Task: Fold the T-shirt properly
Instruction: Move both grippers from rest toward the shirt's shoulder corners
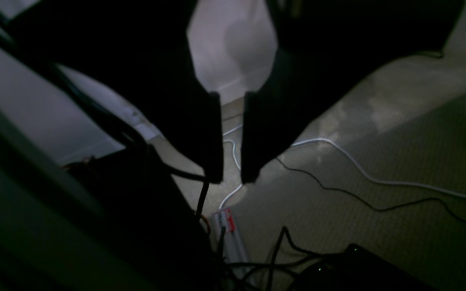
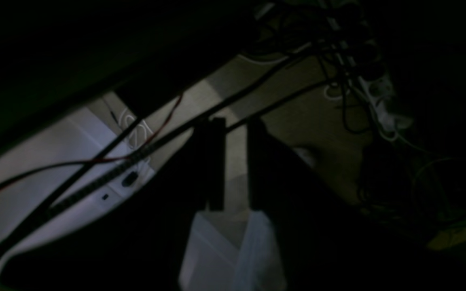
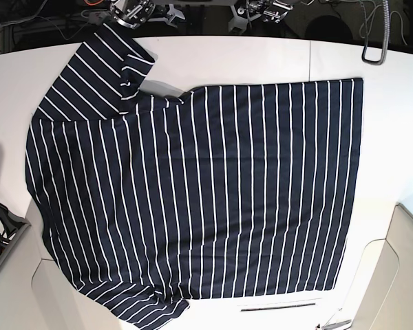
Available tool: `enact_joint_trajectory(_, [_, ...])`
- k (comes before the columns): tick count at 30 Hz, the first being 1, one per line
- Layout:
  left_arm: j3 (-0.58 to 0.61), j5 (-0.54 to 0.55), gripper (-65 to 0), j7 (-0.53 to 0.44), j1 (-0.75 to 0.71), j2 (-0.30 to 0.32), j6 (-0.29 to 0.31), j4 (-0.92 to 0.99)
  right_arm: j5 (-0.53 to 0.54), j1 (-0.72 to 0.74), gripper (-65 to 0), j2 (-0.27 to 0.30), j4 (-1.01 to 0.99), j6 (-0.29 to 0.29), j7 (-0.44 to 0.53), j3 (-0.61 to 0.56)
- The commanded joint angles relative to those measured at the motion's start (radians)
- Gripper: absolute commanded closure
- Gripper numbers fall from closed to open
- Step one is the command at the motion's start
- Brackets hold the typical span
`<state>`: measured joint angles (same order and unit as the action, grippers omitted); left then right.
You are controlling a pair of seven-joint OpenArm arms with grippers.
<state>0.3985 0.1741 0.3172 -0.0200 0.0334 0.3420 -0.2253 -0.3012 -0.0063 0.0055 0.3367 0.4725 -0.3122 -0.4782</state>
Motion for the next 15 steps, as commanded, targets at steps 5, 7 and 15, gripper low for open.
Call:
enact_joint_trajectory(5, [0.0,-0.072,-8.6,0.005,-0.02,-0.003,0.011,-0.016,0.002,-0.017,-8.7,0.0,0.007,0.014,-0.002,-0.002])
enact_joint_trajectory(7, [0.0,-0.101,-8.6,0.014,-0.031,-0.002,0.011,-0.033,0.002,-0.02,-8.7,0.0,0.008,0.014,-0.002,-0.002])
enact_joint_trajectory(15, [0.0,-0.117,-8.6,0.031,-0.087,0.01,0.011,-0.11,0.003,-0.023,-8.7,0.0,0.008,0.013,-0.002,-0.002])
